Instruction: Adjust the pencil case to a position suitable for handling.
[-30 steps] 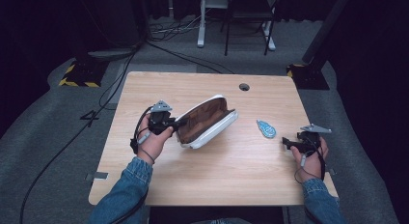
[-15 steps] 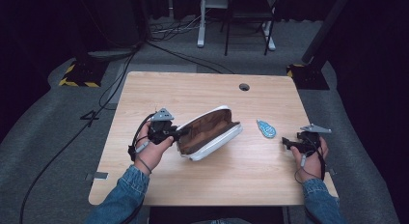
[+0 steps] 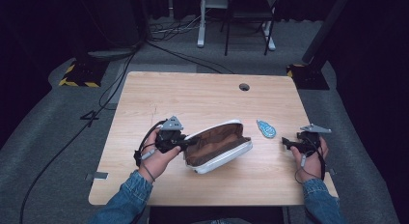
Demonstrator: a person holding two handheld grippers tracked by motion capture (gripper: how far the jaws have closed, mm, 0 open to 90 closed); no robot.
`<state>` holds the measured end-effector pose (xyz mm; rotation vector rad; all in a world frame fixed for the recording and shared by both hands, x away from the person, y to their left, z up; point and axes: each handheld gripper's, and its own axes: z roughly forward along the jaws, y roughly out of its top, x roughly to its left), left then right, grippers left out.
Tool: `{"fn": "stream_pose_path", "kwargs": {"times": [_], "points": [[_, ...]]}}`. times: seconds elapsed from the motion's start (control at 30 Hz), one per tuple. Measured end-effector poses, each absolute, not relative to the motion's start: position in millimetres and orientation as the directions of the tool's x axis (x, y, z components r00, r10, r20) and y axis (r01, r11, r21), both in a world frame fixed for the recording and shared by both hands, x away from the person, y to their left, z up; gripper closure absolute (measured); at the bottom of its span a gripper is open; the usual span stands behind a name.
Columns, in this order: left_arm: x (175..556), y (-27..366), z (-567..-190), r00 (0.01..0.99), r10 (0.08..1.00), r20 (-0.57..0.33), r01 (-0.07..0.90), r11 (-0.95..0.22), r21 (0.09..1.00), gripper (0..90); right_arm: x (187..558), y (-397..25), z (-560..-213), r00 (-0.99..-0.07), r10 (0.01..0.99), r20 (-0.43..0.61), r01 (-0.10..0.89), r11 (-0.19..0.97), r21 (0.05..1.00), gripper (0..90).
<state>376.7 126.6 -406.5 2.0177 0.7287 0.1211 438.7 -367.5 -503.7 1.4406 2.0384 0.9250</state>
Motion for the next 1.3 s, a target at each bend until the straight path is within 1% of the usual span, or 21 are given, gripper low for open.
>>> {"fn": "stream_pose_path", "kwargs": {"times": [0.13,0.53,0.67,0.83,1.0,1.13,1.3], "points": [[371.7,121.7,-407.5,0.842,0.503,-0.195,0.420,-0.386,0.821,84.7,438.7,-367.4,-503.7,-0.336,0.942,0.001,0.621,0.221,0.752,25.1],[366.5,115.2,-419.8,0.864,0.455,-0.216,0.419,-0.413,0.808,84.7,438.6,-367.4,-503.7,-0.338,0.941,0.002,0.621,0.222,0.752,25.1],[363.6,113.7,-423.1,0.867,0.448,-0.217,0.418,-0.419,0.806,84.6,438.6,-367.3,-503.7,-0.339,0.941,0.002,0.621,0.222,0.752,25.1],[359.8,115.2,-432.6,0.864,0.440,-0.244,0.438,-0.420,0.794,84.5,438.7,-367.4,-503.7,-0.343,0.939,0.002,0.619,0.224,0.752,25.0],[358.8,112.9,-438.5,0.869,0.433,-0.240,0.435,-0.438,0.787,84.5,438.7,-367.3,-503.7,-0.344,0.939,0.002,0.619,0.226,0.752,25.0],[359.0,111.7,-442.3,0.872,0.418,-0.253,0.438,-0.438,0.785,84.3,438.8,-367.4,-503.7,-0.347,0.938,0.000,0.617,0.229,0.753,25.0],[358.5,111.3,-446.1,0.874,0.423,-0.241,0.434,-0.452,0.780,83.7,438.7,-367.3,-503.7,-0.348,0.937,0.000,0.617,0.229,0.752,25.0]]}}
